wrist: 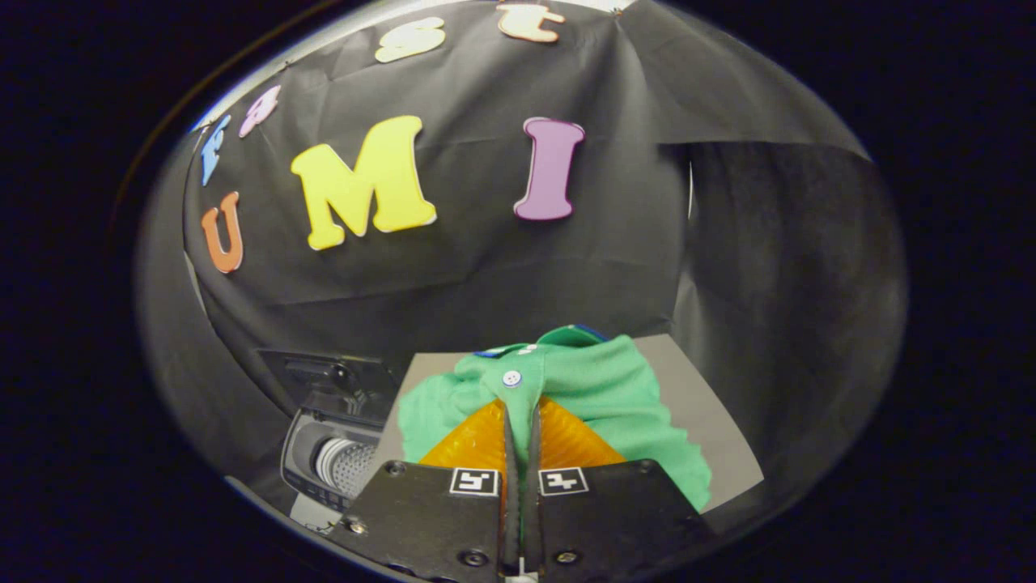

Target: Put the clothes into the washing machine and then close the washing machine lid.

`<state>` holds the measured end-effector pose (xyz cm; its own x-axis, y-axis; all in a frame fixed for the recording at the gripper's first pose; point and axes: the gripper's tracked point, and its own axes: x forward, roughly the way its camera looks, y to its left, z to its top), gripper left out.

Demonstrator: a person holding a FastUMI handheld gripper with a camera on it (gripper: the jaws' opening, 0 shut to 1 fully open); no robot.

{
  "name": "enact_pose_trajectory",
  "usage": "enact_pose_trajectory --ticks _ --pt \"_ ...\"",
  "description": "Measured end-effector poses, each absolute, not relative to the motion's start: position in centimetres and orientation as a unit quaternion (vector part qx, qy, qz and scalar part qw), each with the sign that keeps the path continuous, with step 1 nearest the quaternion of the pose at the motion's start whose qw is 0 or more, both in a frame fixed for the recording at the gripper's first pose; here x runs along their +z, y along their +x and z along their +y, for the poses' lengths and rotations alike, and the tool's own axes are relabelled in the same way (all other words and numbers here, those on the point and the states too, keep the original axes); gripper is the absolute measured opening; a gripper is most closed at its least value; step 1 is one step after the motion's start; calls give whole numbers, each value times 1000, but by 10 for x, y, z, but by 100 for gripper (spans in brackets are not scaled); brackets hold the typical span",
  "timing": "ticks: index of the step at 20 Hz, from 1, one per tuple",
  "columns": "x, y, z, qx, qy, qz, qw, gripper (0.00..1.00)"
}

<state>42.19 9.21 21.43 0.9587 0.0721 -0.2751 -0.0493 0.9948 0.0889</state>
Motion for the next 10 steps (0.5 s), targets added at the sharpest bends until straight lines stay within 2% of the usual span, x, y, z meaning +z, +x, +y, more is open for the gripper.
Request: enact_pose_trajectory --ticks 10 --pt "312 369 171 102 83 39 991 5"
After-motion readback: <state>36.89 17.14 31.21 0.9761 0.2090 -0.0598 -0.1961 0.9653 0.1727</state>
